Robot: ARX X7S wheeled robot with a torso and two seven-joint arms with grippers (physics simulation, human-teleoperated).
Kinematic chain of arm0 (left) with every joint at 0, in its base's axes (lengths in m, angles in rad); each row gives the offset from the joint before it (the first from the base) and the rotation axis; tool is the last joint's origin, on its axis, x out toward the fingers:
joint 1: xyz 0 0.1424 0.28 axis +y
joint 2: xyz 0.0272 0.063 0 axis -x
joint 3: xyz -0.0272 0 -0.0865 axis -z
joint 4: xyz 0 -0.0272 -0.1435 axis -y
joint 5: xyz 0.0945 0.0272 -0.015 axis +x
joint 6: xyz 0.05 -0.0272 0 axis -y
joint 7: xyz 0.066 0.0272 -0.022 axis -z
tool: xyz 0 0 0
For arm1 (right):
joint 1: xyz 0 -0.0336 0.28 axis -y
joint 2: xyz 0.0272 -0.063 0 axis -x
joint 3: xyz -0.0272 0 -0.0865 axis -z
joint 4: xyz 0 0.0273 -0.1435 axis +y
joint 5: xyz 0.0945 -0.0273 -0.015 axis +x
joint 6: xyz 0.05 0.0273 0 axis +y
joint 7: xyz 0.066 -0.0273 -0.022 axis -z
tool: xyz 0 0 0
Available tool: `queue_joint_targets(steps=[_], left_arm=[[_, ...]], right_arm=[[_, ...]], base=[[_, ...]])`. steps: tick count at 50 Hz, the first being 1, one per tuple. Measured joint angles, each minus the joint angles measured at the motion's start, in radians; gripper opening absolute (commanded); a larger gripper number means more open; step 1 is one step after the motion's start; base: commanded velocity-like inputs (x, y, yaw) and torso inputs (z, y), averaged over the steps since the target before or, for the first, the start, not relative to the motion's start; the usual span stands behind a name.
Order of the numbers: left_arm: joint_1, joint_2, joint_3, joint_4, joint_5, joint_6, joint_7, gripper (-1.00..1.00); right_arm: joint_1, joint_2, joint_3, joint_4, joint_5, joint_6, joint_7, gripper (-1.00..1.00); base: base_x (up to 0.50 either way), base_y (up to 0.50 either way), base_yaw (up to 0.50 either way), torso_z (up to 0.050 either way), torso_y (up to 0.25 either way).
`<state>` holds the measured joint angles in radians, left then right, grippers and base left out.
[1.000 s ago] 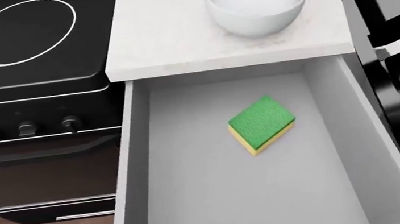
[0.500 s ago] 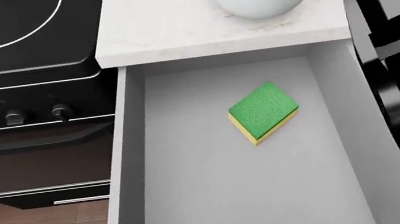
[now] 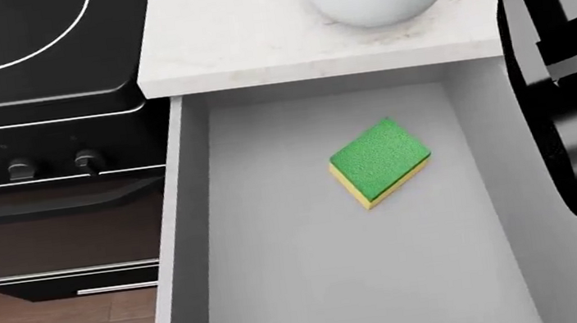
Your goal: Place the bar in the bowl and close the drawer.
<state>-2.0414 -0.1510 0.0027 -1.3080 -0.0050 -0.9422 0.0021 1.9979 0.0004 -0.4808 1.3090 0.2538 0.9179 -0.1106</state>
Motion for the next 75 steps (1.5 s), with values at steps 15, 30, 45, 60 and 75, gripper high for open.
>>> queue_joint_targets(steps=[15, 30, 45, 60, 75], left_arm=[[0.003, 0.001, 0.0, 0.0, 0.002, 0.002, 0.0, 1.0], [0.0, 0.003, 0.003, 0.0, 0.003, -0.003, 0.0, 1.0], [-0.016, -0.004, 0.004, 0.03, -0.006, -0.059, 0.032, 1.0], [0.117, -0.08, 0.009, 0.552, -0.229, -0.443, -0.015, 1.0], [0.255, -0.296, 0.103, 0.86, -1.244, -0.578, -0.669, 1.0]], right_arm=[[0.011, 0.0, 0.044, 0.0, -0.038, 0.004, 0.01, 1.0], [0.04, 0.0, 0.08, 0.0, -0.088, 0.014, 0.006, 1.0], [0.117, 0.008, 0.162, 0.0, -0.182, 0.081, -0.051, 1.0], [0.172, 0.041, 0.161, -0.103, -0.234, 0.226, -0.195, 1.0], [0.066, 0.27, 0.045, -0.595, 0.252, 0.55, 0.087, 1.0]], base=[[0.0, 0.0, 0.0, 0.0, 0.0], [0.0, 0.0, 0.0, -0.002, 0.133], [0.0, 0.0, 0.0, -0.003, 0.25], [0.0, 0.0, 0.0, -0.003, 0.25], [0.0, 0.0, 0.0, -0.003, 0.25]])
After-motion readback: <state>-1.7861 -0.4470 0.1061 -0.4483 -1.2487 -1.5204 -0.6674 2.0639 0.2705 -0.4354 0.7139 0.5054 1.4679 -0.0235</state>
